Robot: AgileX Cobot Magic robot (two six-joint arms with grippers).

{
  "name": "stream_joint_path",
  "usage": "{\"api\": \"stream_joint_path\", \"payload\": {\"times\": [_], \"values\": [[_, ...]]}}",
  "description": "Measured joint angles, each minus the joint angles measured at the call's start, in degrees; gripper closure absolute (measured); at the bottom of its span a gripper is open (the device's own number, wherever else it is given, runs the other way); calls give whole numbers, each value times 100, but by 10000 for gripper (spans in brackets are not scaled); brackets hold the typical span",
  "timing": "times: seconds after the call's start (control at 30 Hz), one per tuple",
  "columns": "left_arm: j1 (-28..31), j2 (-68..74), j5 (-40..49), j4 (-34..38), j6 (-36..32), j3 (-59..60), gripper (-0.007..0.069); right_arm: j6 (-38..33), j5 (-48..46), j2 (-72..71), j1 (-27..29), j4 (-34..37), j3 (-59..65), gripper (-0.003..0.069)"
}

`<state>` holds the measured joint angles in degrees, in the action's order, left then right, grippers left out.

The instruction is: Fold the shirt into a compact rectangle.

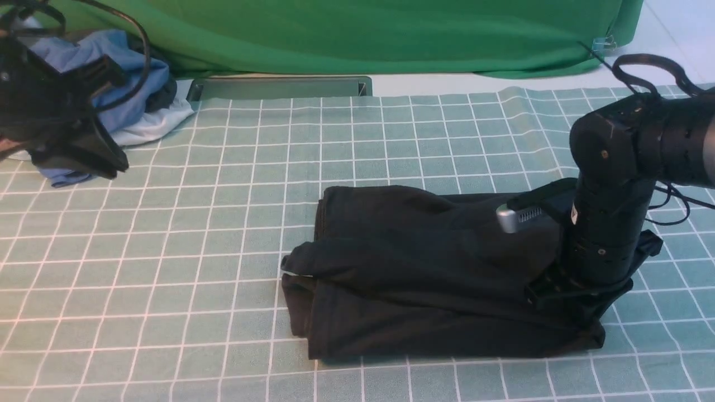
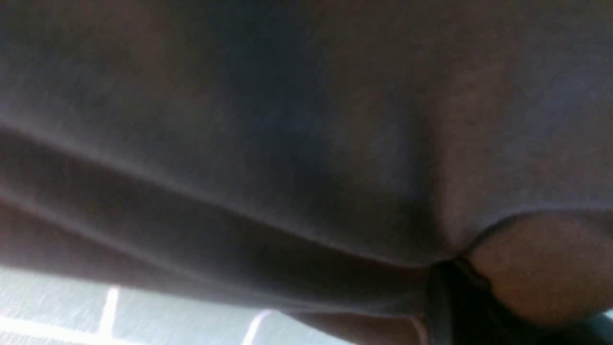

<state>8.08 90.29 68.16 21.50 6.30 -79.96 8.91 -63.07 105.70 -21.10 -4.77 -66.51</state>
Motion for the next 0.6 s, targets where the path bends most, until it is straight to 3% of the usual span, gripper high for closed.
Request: {"api": "stream_joint_path", "payload": {"times": [0.17,0.33,0.4,0.47,0.5,0.53,0.6], "values": [[-213,-27,-281,37,39,70,564,95,-57,-14,131,-112,0,542],[-376,-37,-589,106,97,70,539,75,-581,-88,352,-289,-304,329],[-407,-37,-636,124,99,70,527,54,-614,-239,386,-305,-501,284],[-407,-37,-643,124,103,81,517,54,-621,-404,393,-211,-699,308],[-407,-37,-660,118,103,82,512,-32,-621,-573,393,53,-919,379],[-407,-37,-672,118,103,82,510,-32,-621,-596,393,53,-919,407],[-407,-37,-807,107,109,87,496,-357,-330,-869,240,799,-1255,572]]}}
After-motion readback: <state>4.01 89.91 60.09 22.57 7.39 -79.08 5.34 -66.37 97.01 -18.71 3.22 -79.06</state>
